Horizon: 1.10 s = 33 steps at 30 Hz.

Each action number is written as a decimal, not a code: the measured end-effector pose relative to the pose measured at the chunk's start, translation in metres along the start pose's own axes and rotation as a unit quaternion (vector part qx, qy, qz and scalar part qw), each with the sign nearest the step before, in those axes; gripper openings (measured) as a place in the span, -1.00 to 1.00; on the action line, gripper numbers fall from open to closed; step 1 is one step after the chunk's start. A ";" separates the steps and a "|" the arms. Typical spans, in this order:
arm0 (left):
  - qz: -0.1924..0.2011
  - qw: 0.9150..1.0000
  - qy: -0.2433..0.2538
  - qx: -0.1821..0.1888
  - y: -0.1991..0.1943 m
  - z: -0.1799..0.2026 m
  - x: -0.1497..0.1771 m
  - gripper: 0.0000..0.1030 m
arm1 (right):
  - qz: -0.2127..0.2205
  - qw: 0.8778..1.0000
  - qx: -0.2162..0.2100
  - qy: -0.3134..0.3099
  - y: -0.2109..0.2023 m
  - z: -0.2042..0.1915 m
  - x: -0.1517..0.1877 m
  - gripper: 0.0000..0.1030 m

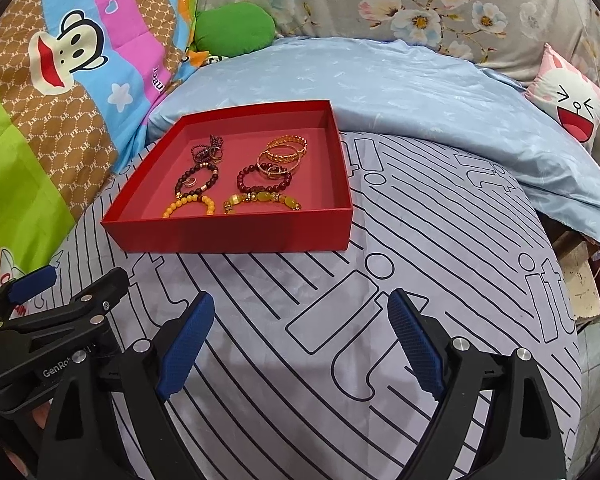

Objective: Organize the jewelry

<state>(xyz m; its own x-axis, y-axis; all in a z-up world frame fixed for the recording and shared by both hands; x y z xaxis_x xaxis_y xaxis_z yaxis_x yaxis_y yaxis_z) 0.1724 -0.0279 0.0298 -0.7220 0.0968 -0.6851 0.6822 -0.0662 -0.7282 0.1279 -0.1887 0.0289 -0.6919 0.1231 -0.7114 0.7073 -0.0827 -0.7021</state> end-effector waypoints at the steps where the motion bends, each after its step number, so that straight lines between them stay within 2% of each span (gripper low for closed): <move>1: 0.001 1.000 0.001 0.000 -0.001 0.000 0.000 0.78 | 0.001 1.000 0.001 0.002 0.000 0.001 0.000 0.66; 3: 0.002 1.000 0.002 -0.003 -0.001 0.000 -0.001 0.78 | -0.003 1.000 0.002 0.005 0.001 0.002 0.001 0.69; 6: 0.001 1.000 0.000 -0.005 -0.001 -0.001 -0.001 0.78 | -0.016 1.000 0.002 0.011 0.005 0.005 0.001 0.89; 17: 0.001 1.000 -0.004 -0.006 -0.002 -0.002 -0.002 0.79 | 0.001 1.000 0.000 0.006 0.003 0.004 -0.001 0.87; 33: 0.001 1.000 -0.010 -0.014 0.000 -0.005 -0.005 0.79 | 0.000 1.000 -0.001 0.005 0.004 0.002 -0.003 0.87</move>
<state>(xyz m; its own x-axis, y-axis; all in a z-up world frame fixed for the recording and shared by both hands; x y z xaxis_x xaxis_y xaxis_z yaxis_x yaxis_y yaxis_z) 0.1764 -0.0233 0.0331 -0.7233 0.0758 -0.6864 0.6857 -0.0384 -0.7268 0.1321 -0.1915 0.0281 -0.6899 0.1324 -0.7117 0.7081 -0.0813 -0.7014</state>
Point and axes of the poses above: each gripper's, at about its wrist camera, not at the fingertips, and y roughly the way its jaws point, z to its right, x to its underside, the point moved 2 cm from there along y, roughly the way its jaws point, and after that the axes turned 4 degrees about z, right-handed, at the moved point
